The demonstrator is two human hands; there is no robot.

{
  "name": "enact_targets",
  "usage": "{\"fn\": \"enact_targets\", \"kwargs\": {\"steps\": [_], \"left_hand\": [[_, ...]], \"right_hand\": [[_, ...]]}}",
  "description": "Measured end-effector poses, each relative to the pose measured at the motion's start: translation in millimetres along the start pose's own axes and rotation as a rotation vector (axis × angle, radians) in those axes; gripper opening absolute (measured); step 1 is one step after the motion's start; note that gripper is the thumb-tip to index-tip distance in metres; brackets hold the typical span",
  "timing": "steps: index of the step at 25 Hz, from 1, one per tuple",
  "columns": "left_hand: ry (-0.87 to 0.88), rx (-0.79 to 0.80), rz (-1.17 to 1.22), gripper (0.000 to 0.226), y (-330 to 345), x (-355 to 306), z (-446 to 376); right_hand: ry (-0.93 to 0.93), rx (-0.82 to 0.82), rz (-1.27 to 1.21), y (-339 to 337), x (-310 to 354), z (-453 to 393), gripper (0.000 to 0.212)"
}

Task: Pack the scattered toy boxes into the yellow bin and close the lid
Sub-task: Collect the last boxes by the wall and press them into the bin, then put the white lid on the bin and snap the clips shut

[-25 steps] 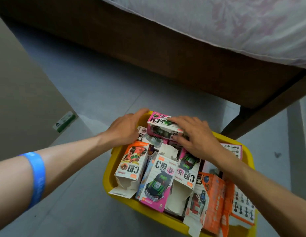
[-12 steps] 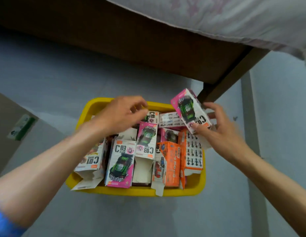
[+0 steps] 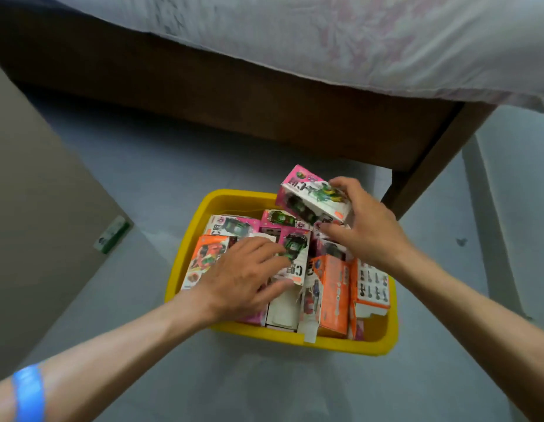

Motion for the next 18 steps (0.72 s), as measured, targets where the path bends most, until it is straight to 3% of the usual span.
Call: {"fn": "enact_targets", "kwargs": {"steps": [3,5,8,10,15,18], "left_hand": [[-0.120,-0.282,-0.023,0.028,-32.2,28.8,30.3],[-0.275,-0.322,-0.043,0.032,-47.0,60.6,43.6],[-0.480,-0.166,-0.024,0.057,-43.6,95.3,51.1],[-0.440,-0.092,-0.046,0.066,-37.2,96.1,49.0],[-0.345,-0.109,-0.072,0.065,-38.4,87.1,12.9],[-0.358,0.035,-0.098,0.066,-18.2,80.2,-13.1]], "right_hand": [[-0.191,0.099,0.229,41.4,46.8,-27.6,0.062],[-0.253,0.203,0.299,77.4,67.9,-35.1,0.056],[-0.285,0.195,0.340,101.7,73.0,-30.3,0.045],[-0.252,0.107,0.372,96.1,65.8,-31.6,0.041],[-0.119,0.121,0.226,75.7,37.1,-31.3,0.062],[-0.005,0.014,0.216,40.2,3.6,-19.1,0.052]]}}
Point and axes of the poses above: each hand's wrist, its own z-axis away from the middle knuckle, its own y-axis out of the palm, x = y × z, the point moved 9 cm from there along -z, towards the middle knuckle, and after that the axes turned 6 degrees about y, right-handed, at the moved point
